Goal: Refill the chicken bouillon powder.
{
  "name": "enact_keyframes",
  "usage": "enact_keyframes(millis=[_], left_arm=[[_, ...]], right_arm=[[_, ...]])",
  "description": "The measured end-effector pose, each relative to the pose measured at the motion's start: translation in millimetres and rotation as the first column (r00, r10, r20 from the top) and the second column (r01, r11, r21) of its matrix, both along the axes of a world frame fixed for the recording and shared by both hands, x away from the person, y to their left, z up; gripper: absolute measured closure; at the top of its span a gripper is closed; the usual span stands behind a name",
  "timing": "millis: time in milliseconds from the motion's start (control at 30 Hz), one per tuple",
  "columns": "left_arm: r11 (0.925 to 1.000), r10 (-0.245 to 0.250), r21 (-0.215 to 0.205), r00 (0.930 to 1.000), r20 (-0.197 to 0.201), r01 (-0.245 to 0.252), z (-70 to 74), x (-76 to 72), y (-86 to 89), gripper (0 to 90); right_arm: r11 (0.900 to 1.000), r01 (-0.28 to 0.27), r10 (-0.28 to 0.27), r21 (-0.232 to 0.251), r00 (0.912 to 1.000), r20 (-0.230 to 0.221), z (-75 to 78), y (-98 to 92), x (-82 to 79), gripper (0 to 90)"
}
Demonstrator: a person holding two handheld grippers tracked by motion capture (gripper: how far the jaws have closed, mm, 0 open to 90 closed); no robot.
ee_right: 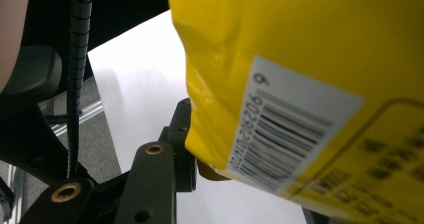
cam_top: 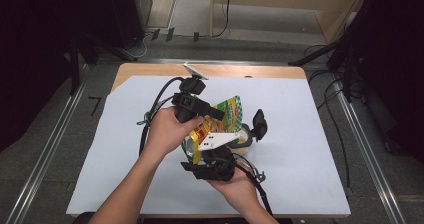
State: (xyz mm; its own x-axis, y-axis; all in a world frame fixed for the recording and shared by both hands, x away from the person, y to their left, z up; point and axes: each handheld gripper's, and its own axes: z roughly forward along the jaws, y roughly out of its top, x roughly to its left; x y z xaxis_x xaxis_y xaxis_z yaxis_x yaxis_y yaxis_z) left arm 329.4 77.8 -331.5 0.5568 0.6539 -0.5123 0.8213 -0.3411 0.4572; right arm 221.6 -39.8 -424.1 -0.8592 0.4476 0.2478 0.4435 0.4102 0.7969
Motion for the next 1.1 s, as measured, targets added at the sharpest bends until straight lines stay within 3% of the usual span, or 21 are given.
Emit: enact_keyframes(millis=[1100], left_arm=[[0.9996, -0.019, 0.019, 0.9997, 0.013, 0.019, 1.3, -2.3, -6.7, 79.9]], right_arm=[[1.000, 0.017, -0.016, 0.019, 0.9997, -0.015, -2.5, -1.8, -1.7, 64.0]])
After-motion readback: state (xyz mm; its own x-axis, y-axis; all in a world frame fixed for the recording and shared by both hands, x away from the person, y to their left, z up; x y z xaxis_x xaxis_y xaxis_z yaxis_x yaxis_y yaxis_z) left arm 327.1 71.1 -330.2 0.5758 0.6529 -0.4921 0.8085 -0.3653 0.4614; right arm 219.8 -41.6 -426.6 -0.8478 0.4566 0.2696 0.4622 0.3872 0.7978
